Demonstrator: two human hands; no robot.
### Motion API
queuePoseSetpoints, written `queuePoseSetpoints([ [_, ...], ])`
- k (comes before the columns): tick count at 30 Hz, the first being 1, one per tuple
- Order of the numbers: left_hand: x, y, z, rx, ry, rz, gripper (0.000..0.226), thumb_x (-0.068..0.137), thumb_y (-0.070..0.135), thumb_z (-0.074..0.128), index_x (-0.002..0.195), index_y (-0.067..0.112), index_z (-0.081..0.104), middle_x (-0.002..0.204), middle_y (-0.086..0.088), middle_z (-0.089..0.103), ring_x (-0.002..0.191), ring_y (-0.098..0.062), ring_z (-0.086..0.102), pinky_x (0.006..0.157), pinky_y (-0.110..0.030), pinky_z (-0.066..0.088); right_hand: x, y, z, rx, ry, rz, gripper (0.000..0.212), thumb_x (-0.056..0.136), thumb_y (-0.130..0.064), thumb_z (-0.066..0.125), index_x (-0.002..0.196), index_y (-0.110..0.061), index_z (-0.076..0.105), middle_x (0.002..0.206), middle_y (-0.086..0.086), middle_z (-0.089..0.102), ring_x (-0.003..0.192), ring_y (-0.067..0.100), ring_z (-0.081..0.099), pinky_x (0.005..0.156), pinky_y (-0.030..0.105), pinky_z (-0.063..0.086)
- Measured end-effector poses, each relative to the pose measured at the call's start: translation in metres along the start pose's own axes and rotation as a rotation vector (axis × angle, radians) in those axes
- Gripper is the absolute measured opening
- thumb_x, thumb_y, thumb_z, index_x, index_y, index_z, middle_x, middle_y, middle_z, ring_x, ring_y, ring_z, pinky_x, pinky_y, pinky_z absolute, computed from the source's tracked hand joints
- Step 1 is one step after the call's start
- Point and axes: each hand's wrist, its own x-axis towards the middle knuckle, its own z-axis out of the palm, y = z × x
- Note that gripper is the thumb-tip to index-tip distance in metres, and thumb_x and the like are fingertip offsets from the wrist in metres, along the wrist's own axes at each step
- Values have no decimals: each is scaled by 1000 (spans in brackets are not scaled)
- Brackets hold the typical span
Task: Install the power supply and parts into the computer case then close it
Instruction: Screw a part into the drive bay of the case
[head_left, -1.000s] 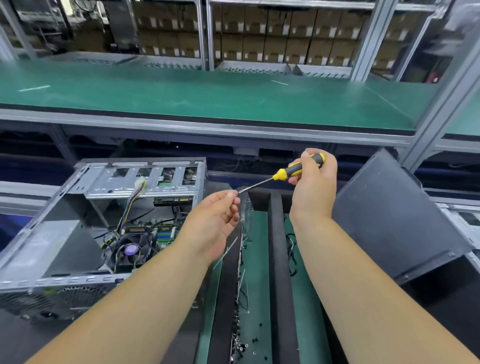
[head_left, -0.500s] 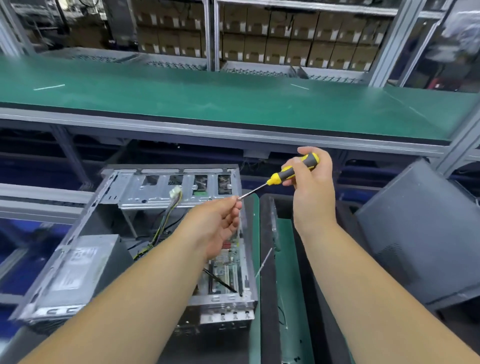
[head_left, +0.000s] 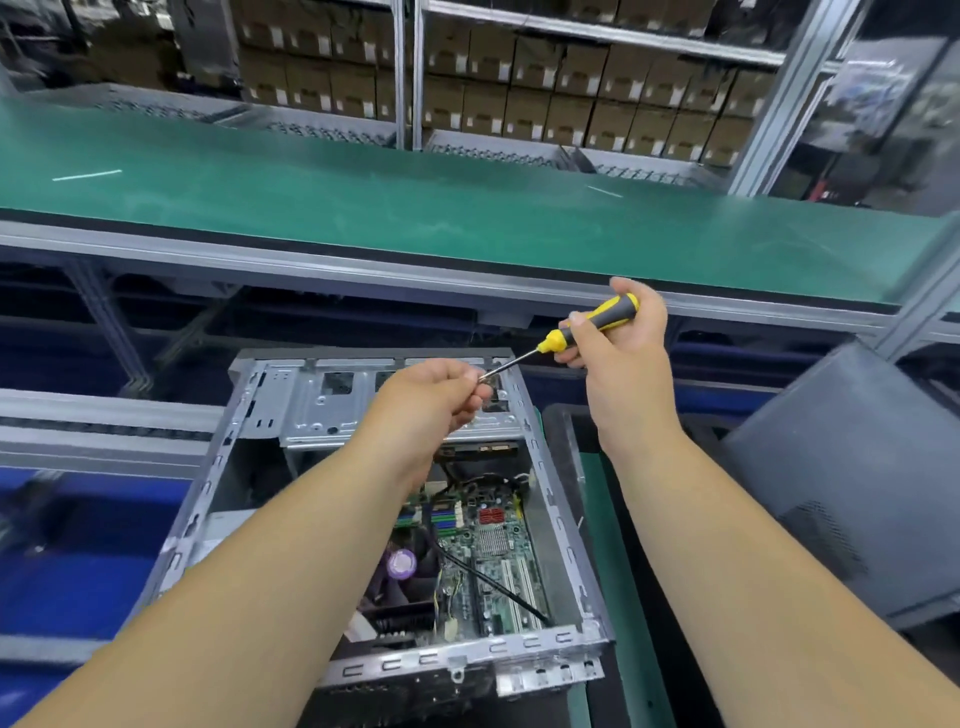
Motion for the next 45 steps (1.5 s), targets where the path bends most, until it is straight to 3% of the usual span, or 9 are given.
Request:
queuePoseSetpoints([
  [6, 27, 10, 4, 77, -126, 37, 27, 89, 36, 50, 109, 29, 66, 99, 8, 74, 93, -5, 69, 83, -23, 53, 20, -1, 2, -55, 102, -40, 40, 96, -15, 59, 129, -25, 39, 95, 9, 67, 67, 11, 68, 65, 18, 52],
  [8, 40, 6, 3, 223, -99, 42, 29, 90, 41, 45, 114, 37, 62, 115, 11, 67, 109, -9, 62, 98, -34, 46, 26, 3, 3, -115, 118, -51, 40, 95, -16, 59, 129, -26, 39, 93, 3, 65, 69, 11, 70, 67, 23, 54],
  [10, 52, -1, 1, 403, -50, 72, 30, 93, 35, 44, 118, 39, 59, 125, 13, 60, 114, -11, 56, 98, -36, 45, 29, 9, 5, -203, 132, -63, 40, 95, -18, 59, 127, -31, 39, 86, -10, 63, 74, 12, 70, 72, 33, 58],
  [13, 69, -12, 5, 630, -32, 139, 32, 92, 18, 48, 117, 34, 60, 122, 12, 60, 102, -11, 58, 75, -26, 45, 32, 20, 11, -413, 113, -111, 41, 95, -23, 58, 128, -35, 37, 86, -10, 61, 77, 12, 67, 74, 40, 58],
  [18, 93, -40, 16, 1090, -36, 265, 34, 81, 22, 64, 114, 30, 65, 116, 5, 64, 111, -23, 57, 91, -34, 48, 37, 41, 20, -631, 54, -192, 47, 95, -22, 58, 135, -29, 34, 86, -12, 56, 74, 13, 58, 68, 42, 53],
  [22, 107, -54, 23, 1288, 12, 350, 28, 79, 37, 66, 106, 33, 66, 106, 5, 66, 107, -25, 56, 87, -34, 44, 40, 54, 22, -718, -5, -202, 50, 96, -24, 57, 137, -31, 31, 95, -4, 63, 79, 20, 62, 70, 43, 52],
  [36, 120, -69, 26, 1255, 69, 424, 12, 86, 41, 64, 96, 35, 67, 94, 10, 67, 105, -22, 53, 86, -36, 27, 52, 83, 23, -813, -86, -243, 53, 96, -24, 59, 138, -33, 28, 93, -8, 61, 73, 14, 60, 56, 20, 40],
  [42, 120, -69, 25, 1227, 45, 429, 15, 86, 33, 64, 100, 34, 68, 100, 9, 68, 106, -21, 53, 89, -35, 26, 56, 86, 26, -867, -156, -281, 48, 95, -24, 61, 132, -32, 32, 81, -10, 56, 67, 9, 57, 54, 23, 42],
  [45, 120, -68, 24, 1215, 37, 421, 14, 87, 33, 64, 100, 33, 69, 99, 8, 69, 106, -20, 54, 89, -33, 25, 61, 82, 29, -805, -194, -277, 38, 94, -24, 61, 124, -32, 37, 90, -9, 55, 79, 12, 57, 66, 28, 50],
])
